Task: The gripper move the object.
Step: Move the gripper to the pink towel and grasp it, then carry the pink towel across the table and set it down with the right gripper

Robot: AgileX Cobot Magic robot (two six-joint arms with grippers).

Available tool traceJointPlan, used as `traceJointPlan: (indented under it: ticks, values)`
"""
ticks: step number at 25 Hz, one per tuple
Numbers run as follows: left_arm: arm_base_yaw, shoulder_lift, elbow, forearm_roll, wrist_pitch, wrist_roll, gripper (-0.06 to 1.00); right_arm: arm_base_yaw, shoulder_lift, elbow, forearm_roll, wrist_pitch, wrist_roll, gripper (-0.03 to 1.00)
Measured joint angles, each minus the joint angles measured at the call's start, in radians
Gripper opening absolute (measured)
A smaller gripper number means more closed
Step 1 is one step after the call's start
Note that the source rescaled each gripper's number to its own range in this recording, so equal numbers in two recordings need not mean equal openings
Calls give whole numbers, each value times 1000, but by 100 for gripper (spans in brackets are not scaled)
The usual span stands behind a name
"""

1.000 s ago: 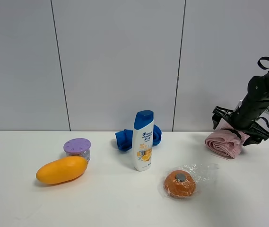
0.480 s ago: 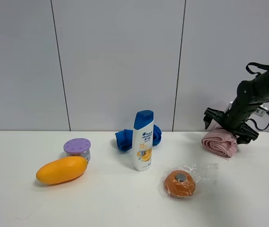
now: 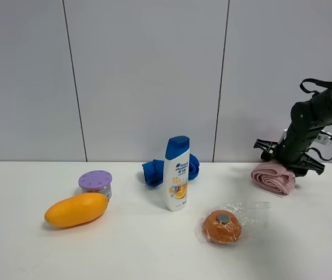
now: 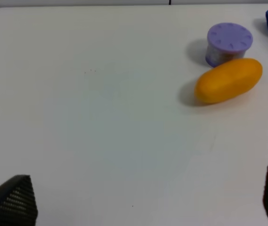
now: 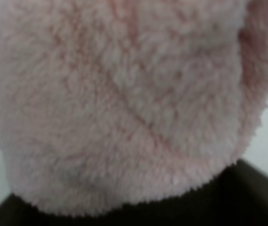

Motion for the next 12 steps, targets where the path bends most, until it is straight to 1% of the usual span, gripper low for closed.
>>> traceJointPlan:
  ticks: [1,2,7,9,12]
  values:
    - [0,0,0,0,0,0,100,0,0,0,-1,0,4,3]
    - [0,0,0,0,0,0,100,0,0,0,-2,0,4,0]
    - [0,0,0,0,0,0,100,0,-5,-1,-2,1,0,0]
    - [0,0,0,0,0,0,100,0,-20,-1,-2,10,-28,0]
    - [0,0,0,0,0,0,100,0,-77,-1,-2,49,-82,0]
